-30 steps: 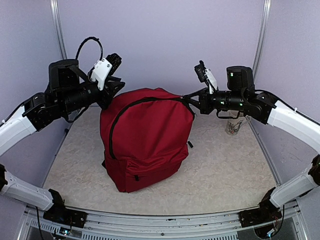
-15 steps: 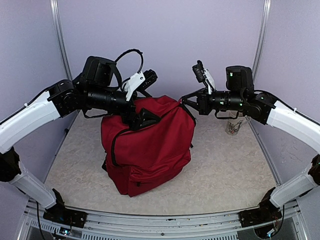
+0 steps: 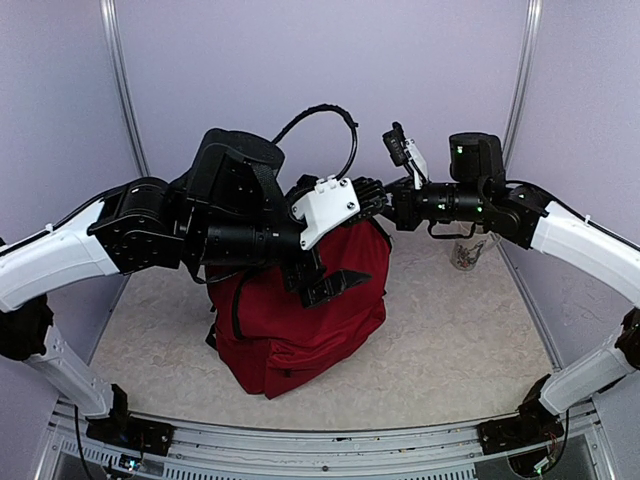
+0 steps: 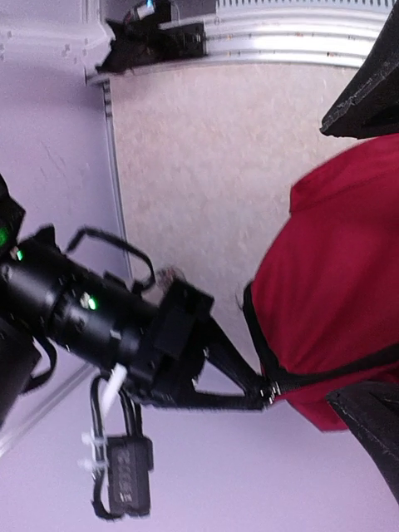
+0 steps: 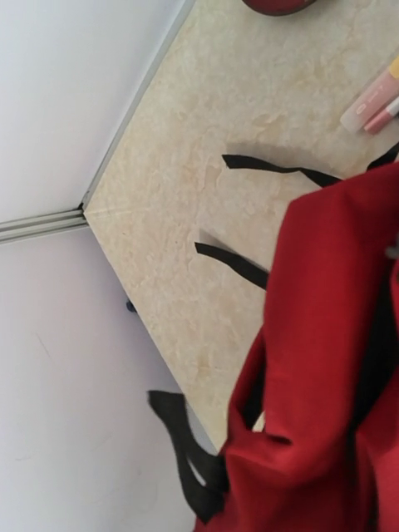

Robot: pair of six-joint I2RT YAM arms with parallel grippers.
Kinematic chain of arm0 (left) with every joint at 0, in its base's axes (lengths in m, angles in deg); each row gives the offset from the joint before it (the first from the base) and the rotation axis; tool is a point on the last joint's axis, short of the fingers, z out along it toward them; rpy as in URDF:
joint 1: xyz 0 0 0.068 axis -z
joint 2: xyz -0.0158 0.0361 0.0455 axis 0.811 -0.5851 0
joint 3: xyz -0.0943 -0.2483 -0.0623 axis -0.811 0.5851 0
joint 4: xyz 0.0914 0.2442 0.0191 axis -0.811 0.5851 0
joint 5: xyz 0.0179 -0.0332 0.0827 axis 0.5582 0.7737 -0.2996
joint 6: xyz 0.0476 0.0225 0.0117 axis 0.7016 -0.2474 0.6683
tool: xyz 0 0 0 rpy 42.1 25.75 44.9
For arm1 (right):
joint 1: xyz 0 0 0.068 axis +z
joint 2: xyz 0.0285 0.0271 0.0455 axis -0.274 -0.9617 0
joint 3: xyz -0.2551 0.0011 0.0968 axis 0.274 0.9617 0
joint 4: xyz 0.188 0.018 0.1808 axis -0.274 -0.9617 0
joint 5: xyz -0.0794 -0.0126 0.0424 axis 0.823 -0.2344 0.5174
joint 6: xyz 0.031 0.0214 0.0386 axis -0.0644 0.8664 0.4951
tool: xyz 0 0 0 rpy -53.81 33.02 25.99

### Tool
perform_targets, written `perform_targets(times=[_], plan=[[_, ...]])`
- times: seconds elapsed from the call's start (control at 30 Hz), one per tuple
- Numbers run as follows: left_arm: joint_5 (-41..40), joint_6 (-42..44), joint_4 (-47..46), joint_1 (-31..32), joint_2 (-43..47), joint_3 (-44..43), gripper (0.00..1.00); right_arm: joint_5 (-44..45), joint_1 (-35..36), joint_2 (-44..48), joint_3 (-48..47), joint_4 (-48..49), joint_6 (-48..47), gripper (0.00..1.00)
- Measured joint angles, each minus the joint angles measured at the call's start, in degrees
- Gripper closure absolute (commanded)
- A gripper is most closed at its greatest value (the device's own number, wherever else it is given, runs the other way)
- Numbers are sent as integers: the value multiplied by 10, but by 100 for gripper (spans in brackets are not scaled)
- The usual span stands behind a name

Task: Pack the student bag
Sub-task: Hold the student bag at the center of the board, then zip the student bag into the largest pocket of the bag.

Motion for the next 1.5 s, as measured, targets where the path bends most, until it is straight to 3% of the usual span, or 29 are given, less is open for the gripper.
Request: perform_targets(times=[0.2, 0.27, 0.33, 0.37, 0.4, 0.43, 0.6, 0.77, 1.1, 1.5], plan=[[-158, 9, 2, -3, -26, -12, 2, 0, 0, 0, 0, 1, 0, 100], [-177, 9, 8, -12, -40, -12, 11, 0, 0, 0, 0, 1, 0, 100], [-188, 6, 18, -24, -56, -12, 36, 0, 0, 0, 0, 1, 0, 100], [-188, 4, 23, -28, -64, -14, 68, 0, 0, 0, 0, 1, 0, 100], [-189, 1, 30, -32, -72, -17, 92, 0, 0, 0, 0, 1, 0, 100], [-190, -1, 34, -35, -79, -19, 100, 0, 0, 0, 0, 1, 0, 100], [-210, -9, 37, -48, -76, -16, 100, 0, -1, 4, 10, 3, 0, 100], [-195, -26, -2, -80, 0, 47, 100, -27, -31, 32, 67, 22, 3, 100], [-15, -31, -53, -136, 188, 162, 100, -166, -51, 47, 193, 141, 44, 100], [2, -42, -52, -155, 215, 162, 100, -186, -17, -39, 238, 254, 86, 100]])
